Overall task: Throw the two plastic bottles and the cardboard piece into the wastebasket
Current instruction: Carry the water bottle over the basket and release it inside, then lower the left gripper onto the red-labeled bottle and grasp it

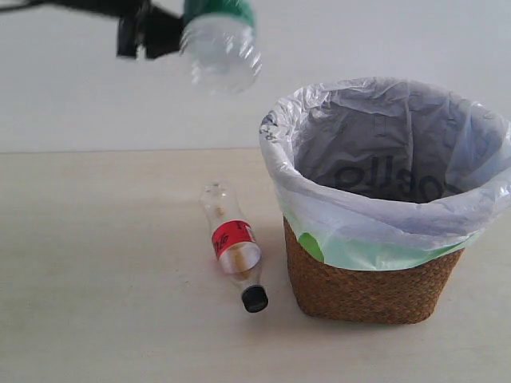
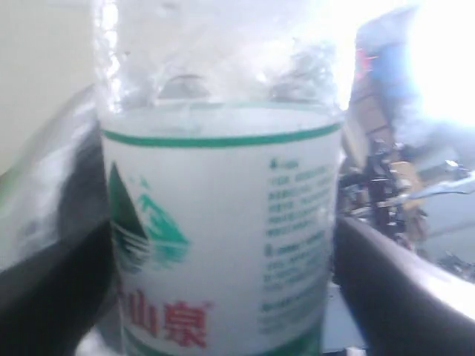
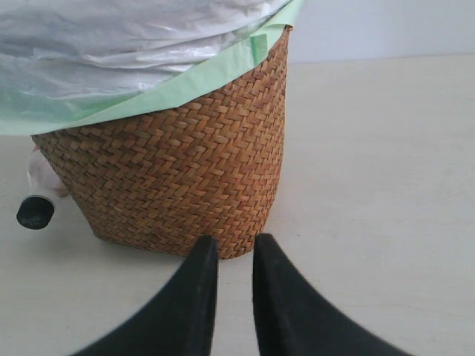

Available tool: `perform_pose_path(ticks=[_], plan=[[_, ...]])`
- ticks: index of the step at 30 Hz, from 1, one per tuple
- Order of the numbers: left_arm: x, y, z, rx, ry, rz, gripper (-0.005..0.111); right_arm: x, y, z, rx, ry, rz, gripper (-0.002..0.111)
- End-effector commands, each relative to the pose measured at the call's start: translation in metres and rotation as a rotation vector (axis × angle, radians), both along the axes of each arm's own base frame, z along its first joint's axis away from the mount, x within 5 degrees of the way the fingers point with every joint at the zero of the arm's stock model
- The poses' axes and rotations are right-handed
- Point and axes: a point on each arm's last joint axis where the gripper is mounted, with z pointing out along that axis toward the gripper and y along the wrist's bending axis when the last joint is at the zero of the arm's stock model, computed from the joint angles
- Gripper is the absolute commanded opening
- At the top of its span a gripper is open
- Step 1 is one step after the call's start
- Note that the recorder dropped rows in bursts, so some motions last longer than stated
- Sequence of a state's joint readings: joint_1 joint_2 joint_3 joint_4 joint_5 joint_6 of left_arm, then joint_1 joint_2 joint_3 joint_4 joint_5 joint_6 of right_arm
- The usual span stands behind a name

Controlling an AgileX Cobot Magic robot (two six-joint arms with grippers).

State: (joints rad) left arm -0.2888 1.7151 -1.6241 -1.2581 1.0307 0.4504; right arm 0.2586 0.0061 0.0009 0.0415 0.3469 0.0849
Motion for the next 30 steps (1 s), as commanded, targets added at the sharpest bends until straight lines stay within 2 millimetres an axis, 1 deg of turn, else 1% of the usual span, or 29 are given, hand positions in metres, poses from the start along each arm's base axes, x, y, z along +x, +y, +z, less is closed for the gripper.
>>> perform_pose_path(ticks=[1, 2, 3, 4, 5, 6, 7, 8, 9, 10, 11, 12, 13, 16, 18, 24, 30], plan=[[-0.014, -0.039, 0.054, 0.007, -0.047, -0.056, 0.109, 0.000, 0.000, 0.001, 0.000, -0.013, 0.002, 0.013], [-0.015, -0.036, 0.054, 0.117, -0.042, -0.034, 0.108, 0.000, 0.000, 0.001, -0.003, -0.014, 0.003, 0.013], [-0.013, -0.027, 0.044, 0.291, -0.011, 0.022, 0.108, 0.000, 0.000, 0.001, -0.003, -0.014, 0.003, 0.013], [-0.010, -0.021, 0.037, 0.385, 0.006, 0.062, 0.108, 0.000, 0.000, 0.001, -0.003, -0.014, 0.003, 0.013], [-0.007, -0.011, 0.029, 0.512, 0.025, 0.109, 0.108, 0.000, 0.000, 0.001, -0.003, -0.014, 0.003, 0.013], [-0.004, -0.005, 0.024, 0.587, 0.014, 0.154, 0.108, 0.000, 0.000, 0.001, -0.003, -0.014, 0.003, 0.013], [0.001, 0.003, 0.013, 0.687, 0.009, 0.198, 0.108, 0.000, 0.000, 0.001, -0.001, -0.013, 0.002, 0.013], [0.001, 0.004, 0.007, 0.713, 0.018, 0.199, 0.108, 0.000, 0.000, 0.001, -0.001, -0.013, 0.002, 0.013], [0.002, 0.006, -0.009, 0.763, 0.054, 0.191, 0.108, 0.000, 0.000, 0.001, -0.001, -0.013, 0.002, 0.013], [0.003, 0.007, -0.017, 0.779, 0.074, 0.184, 0.108, 0.000, 0.000, 0.001, -0.001, -0.013, 0.002, 0.013], [0.004, 0.008, -0.038, 0.836, 0.115, 0.163, 0.108, 0.000, 0.000, 0.001, -0.003, -0.014, 0.003, 0.013], [0.006, 0.011, -0.055, 0.892, 0.147, 0.154, 0.108, 0.000, 0.000, 0.001, -0.003, -0.014, 0.003, 0.013], [0.006, 0.012, -0.068, 0.926, 0.174, 0.142, 0.108, 0.000, 0.000, 0.001, -0.003, -0.014, 0.003, 0.013], [0.006, 0.013, -0.110, 0.983, 0.272, 0.102, 0.108, 0.000, 0.000, 0.001, -0.001, -0.013, 0.002, 0.013], [0.012, 0.010, -0.130, 0.979, 0.280, 0.114, 0.108, 0.000, 0.000, 0.001, -0.001, -0.013, 0.002, 0.013], [0.028, -0.001, -0.162, 0.923, 0.308, 0.134, 0.108, 0.000, 0.000, 0.001, -0.004, -0.010, 0.003, 0.013], [0.043, -0.010, -0.185, 0.858, 0.303, 0.183, 0.108, 0.000, 0.000, 0.001, -0.002, -0.010, 0.002, 0.013]])
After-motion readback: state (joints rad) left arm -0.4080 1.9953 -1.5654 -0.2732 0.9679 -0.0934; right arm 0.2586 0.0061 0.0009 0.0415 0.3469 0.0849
